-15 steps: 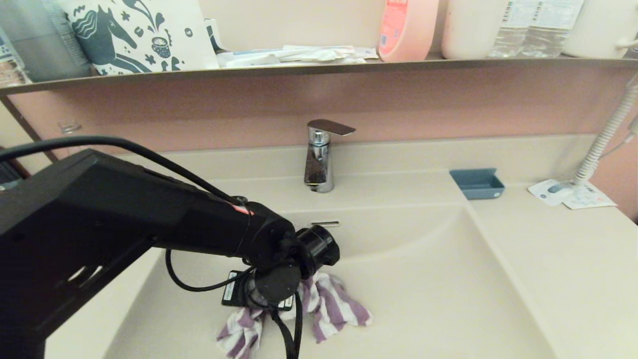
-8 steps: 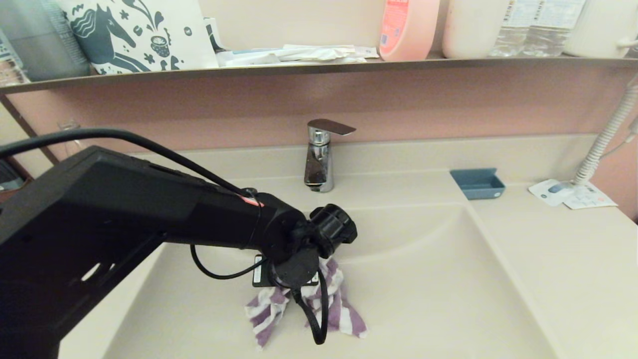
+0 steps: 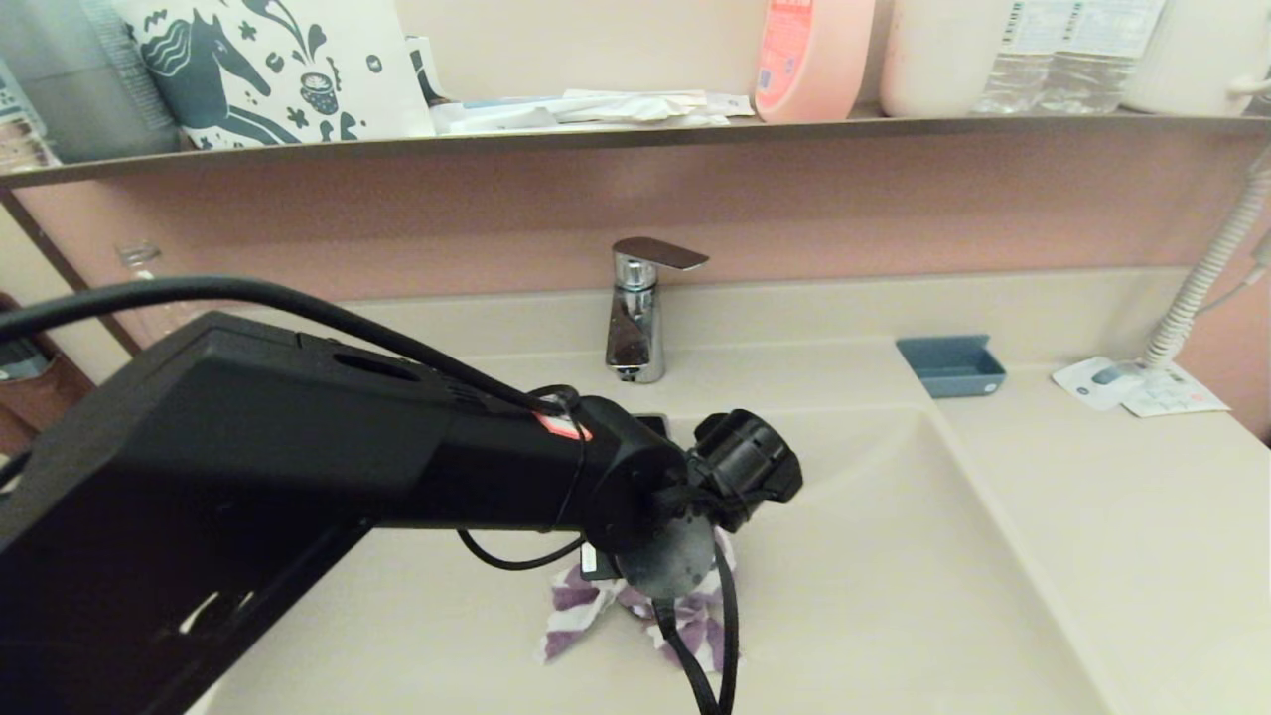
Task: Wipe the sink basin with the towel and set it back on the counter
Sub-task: Wipe the sink
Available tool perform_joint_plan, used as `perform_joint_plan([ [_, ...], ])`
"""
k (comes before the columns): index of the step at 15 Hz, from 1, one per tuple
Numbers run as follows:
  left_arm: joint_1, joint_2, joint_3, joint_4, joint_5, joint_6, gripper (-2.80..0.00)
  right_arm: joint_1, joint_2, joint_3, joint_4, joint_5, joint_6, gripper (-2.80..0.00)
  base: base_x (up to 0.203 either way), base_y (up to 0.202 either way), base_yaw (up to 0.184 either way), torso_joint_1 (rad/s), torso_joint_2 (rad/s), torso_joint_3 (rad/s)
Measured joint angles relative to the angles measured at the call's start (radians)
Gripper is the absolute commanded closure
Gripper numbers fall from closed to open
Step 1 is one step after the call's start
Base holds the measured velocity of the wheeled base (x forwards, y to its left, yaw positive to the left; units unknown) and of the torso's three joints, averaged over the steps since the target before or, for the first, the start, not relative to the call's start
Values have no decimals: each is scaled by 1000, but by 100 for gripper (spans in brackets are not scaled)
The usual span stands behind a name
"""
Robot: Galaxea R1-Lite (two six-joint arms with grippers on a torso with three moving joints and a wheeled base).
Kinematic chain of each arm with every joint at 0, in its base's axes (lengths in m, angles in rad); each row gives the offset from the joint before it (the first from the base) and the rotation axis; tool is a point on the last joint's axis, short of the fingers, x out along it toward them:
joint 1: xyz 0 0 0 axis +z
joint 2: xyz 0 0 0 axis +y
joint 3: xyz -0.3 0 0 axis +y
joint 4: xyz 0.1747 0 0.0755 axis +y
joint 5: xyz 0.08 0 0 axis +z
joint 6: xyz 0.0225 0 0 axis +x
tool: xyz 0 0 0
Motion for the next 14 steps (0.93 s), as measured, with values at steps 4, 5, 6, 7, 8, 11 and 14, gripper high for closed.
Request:
perform_joint_plan([
  [4,-46,-41,3,181,-2,-11,0,0,0,0,0,0,0,0,0,0,0,0,0,0],
  [5,-59,-72,3,246,-3,-21,0,0,0,0,0,0,0,0,0,0,0,0,0,0],
  [6,-75,-114,2,329,-3,-35,0,0,0,0,0,0,0,0,0,0,0,0,0,0],
  [7,-87,-159,-2,407,-3,-44,0,0,0,0,0,0,0,0,0,0,0,0,0,0],
  [8,-93,-206,-3,495,-3,-49,0,0,0,0,0,0,0,0,0,0,0,0,0,0],
  [11,-89,-347,25,792,14,-45,0,0,0,0,0,0,0,0,0,0,0,0,0,0],
  [14,-30,-470,0,953,75,-42,0,0,0,0,0,0,0,0,0,0,0,0,0,0],
])
